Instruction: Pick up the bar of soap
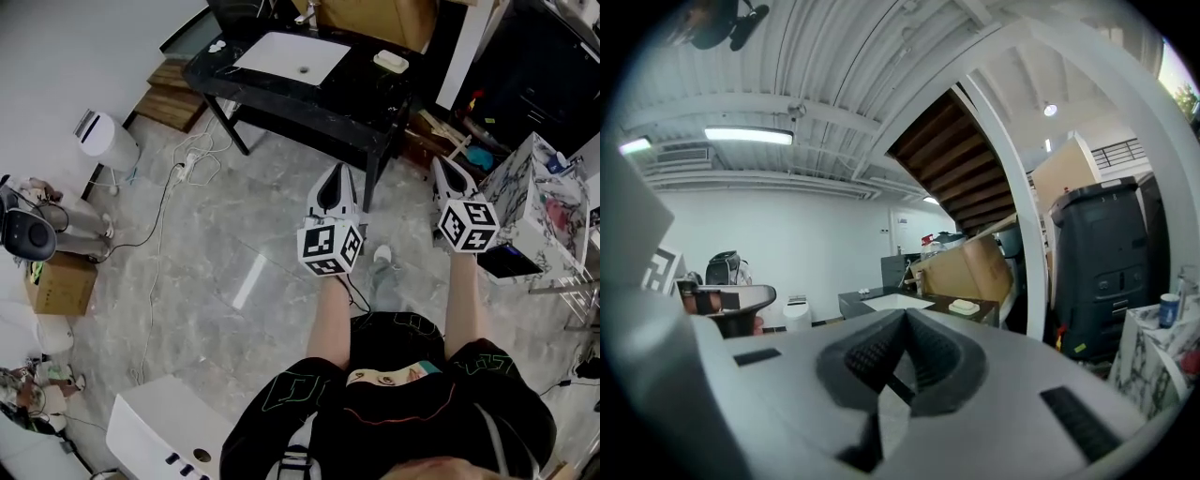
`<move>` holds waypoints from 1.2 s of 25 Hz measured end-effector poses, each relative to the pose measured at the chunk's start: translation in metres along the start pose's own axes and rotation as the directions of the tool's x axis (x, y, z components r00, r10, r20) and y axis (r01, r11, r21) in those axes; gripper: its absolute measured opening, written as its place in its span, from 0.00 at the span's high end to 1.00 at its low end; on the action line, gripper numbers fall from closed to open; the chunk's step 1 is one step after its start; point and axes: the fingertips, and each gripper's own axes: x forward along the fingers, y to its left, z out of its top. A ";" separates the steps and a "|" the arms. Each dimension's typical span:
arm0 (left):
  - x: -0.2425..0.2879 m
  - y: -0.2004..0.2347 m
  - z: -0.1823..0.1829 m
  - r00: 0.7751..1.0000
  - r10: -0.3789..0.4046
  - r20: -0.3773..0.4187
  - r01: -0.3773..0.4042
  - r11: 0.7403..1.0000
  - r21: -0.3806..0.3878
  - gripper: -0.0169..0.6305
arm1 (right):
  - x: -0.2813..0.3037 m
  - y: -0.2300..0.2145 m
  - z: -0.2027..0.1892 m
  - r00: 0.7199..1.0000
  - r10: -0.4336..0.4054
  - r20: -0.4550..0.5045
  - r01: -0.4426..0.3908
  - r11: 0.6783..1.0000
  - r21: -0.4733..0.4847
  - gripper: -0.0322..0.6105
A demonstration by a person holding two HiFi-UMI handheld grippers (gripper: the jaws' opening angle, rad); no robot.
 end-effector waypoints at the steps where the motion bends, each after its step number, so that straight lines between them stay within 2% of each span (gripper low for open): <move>1: 0.005 0.004 -0.001 1.000 0.010 -0.004 -0.010 1.000 0.009 0.96 | 0.007 0.001 0.000 1.000 0.011 0.000 -0.011 1.000 0.003 0.94; 4: 0.026 0.014 -0.011 0.999 0.034 -0.033 -0.034 0.999 0.023 0.96 | 0.029 -0.006 -0.006 0.999 0.029 -0.017 -0.029 1.000 0.010 0.94; 7: 0.054 0.020 -0.036 0.995 0.037 -0.090 -0.035 0.999 0.027 0.96 | 0.049 -0.035 -0.021 0.999 0.000 -0.047 0.002 0.999 0.041 0.94; 11: 0.100 0.014 -0.061 0.987 0.002 -0.160 0.001 1.000 0.020 0.96 | 0.076 -0.078 -0.037 0.997 -0.043 -0.070 0.050 0.993 0.110 0.94; 18: 0.189 -0.004 -0.083 0.971 -0.062 -0.231 0.077 0.995 0.059 0.96 | 0.120 -0.154 -0.055 0.992 -0.094 -0.089 0.112 0.968 0.226 0.94; 23: 0.236 -0.005 -0.085 0.967 -0.061 -0.249 0.086 0.992 0.090 0.96 | 0.151 -0.207 -0.039 0.991 -0.127 -0.041 0.133 0.943 0.306 0.94; 30: 0.307 0.005 -0.056 0.985 -0.046 -0.166 0.068 0.989 0.130 0.96 | 0.206 -0.223 0.022 0.997 -0.033 0.076 0.013 0.968 0.252 0.94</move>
